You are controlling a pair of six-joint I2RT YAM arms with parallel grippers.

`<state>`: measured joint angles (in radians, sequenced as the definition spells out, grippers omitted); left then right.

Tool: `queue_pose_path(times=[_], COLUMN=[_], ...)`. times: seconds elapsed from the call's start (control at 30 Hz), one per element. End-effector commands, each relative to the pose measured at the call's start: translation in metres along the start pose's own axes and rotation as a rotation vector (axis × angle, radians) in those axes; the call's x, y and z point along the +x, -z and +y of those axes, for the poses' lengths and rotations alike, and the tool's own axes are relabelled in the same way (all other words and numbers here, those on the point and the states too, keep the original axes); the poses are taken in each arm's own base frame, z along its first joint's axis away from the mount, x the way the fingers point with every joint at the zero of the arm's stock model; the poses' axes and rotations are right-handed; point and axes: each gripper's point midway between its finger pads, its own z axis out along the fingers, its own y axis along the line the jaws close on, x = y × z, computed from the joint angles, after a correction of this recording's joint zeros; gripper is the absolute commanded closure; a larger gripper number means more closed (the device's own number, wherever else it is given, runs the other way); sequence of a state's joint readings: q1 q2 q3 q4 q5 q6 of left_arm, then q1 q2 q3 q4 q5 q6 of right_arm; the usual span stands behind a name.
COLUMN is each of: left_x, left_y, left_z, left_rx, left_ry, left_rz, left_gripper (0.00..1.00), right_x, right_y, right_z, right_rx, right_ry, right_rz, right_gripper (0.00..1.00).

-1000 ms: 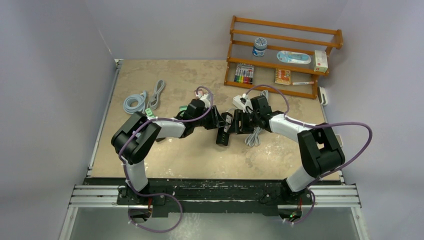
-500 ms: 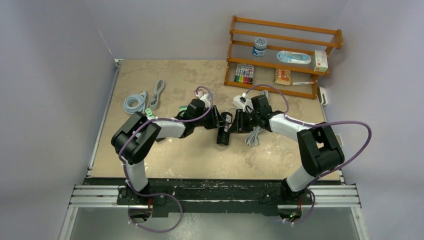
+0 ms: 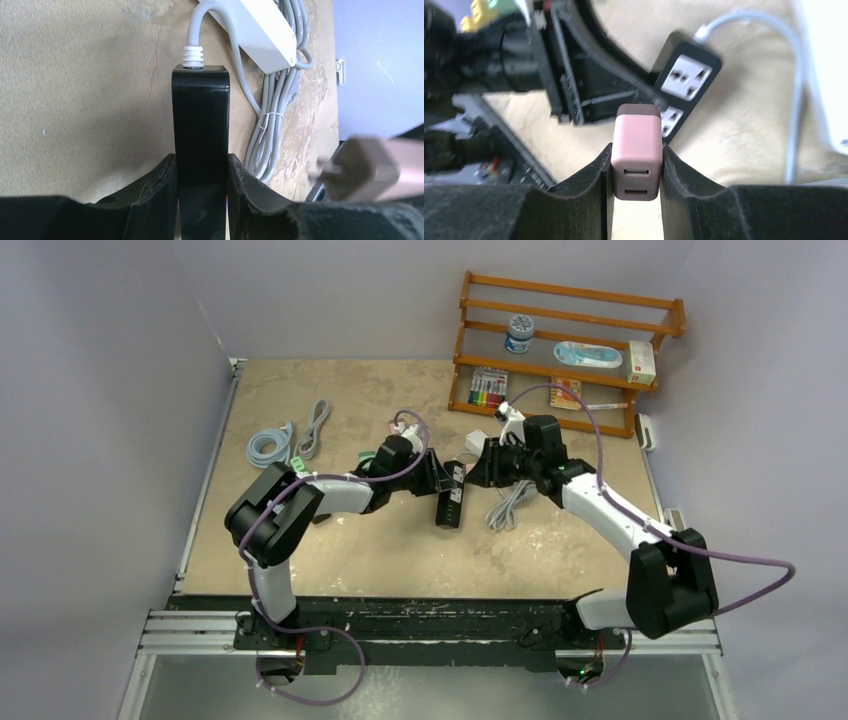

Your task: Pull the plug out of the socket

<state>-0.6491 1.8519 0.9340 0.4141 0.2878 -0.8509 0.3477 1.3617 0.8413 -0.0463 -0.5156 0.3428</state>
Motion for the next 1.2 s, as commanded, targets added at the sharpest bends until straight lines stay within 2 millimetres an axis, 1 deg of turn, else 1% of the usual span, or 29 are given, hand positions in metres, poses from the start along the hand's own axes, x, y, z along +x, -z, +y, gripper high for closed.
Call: queue_pose_path(times=[0.0,0.03,0.07,0.17,0.2,0.23,0.3,0.37,0.47,0.57,0.6,0.7,0.73,0.77,0.8,0.83,0.93,1.07,1.13,1.17], left_x=[-0.021,-0.021,-0.022,-0.023,-0.023,-0.024,-0.021,-0.016,-0.011,-0.006,-0.002,0.015,0.022,0.03,0.038,0.045,0.063,0.069,0.067,0.066], left_y=[-0.005,-0.006,-0.007,-0.011,-0.013,-0.017,-0.026,-0.037,-0.054,-0.071,-0.077,-0.098,-0.105,-0.111,-0.118,-0.125,-0.146,-0.169,-0.175,-0.175], left_z=[-0.008,-0.007,-0.007,-0.011,-0.013,-0.015,-0.023,-0.032,-0.047,-0.066,-0.071,-0.088,-0.096,-0.108,-0.106,-0.119,-0.13,-0.148,-0.155,-0.157], left_rx=[0.01,0.006,0.006,0.018,0.027,0.038,0.071,0.096,0.119,0.151,0.162,0.195,0.208,0.227,0.22,0.239,0.258,0.298,0.306,0.303], left_ry=[-0.031,-0.031,-0.032,-0.033,-0.033,-0.029,-0.023,-0.026,-0.042,-0.05,-0.049,-0.056,-0.061,-0.074,-0.077,-0.089,-0.083,-0.064,-0.071,-0.08], left_rz=[-0.059,-0.057,-0.057,-0.052,-0.045,-0.038,-0.015,0.007,0.027,0.041,0.053,0.094,0.11,0.125,0.144,0.156,0.18,0.151,0.134,0.126], left_gripper=[1.0,1.0,1.0,1.0,1.0,1.0,1.0,1.0,1.0,1.0,1.0,1.0,1.0,1.0,1.0,1.0,1.0,1.0,1.0,0.98], right_x=[-0.027,-0.029,-0.03,-0.055,-0.059,-0.061,-0.057,-0.058,-0.068,-0.077,-0.08,-0.092,-0.095,-0.098,-0.1,-0.101,-0.104,-0.098,-0.097,-0.098], right_y=[0.004,0.01,0.015,0.037,0.04,0.042,0.04,0.044,0.064,0.087,0.094,0.118,0.125,0.132,0.138,0.144,0.157,0.161,0.16,0.159], right_z=[-0.044,-0.051,-0.043,-0.015,-0.012,-0.013,-0.02,-0.028,-0.048,-0.069,-0.072,-0.073,-0.072,-0.072,-0.07,-0.069,-0.065,-0.072,-0.072,-0.071], right_rx=[0.308,0.359,0.328,0.213,0.207,0.217,0.246,0.304,0.411,0.48,0.511,0.572,0.586,0.596,0.601,0.607,0.608,0.65,0.649,0.644], right_ry=[0.048,0.057,0.052,0.077,0.075,0.071,0.061,0.022,-0.061,-0.125,-0.134,-0.143,-0.148,-0.151,-0.153,-0.152,-0.136,-0.132,-0.123,-0.12], right_rz=[-0.05,-0.065,-0.087,-0.233,-0.254,-0.258,-0.236,-0.261,-0.371,-0.43,-0.453,-0.543,-0.572,-0.602,-0.626,-0.646,-0.703,-0.692,-0.683,-0.682], right_gripper=[1.0,1.0,1.0,1.0,1.0,1.0,1.0,1.0,1.0,1.0,1.0,1.0,1.0,1.0,1.0,1.0,1.0,1.0,1.0,1.0])
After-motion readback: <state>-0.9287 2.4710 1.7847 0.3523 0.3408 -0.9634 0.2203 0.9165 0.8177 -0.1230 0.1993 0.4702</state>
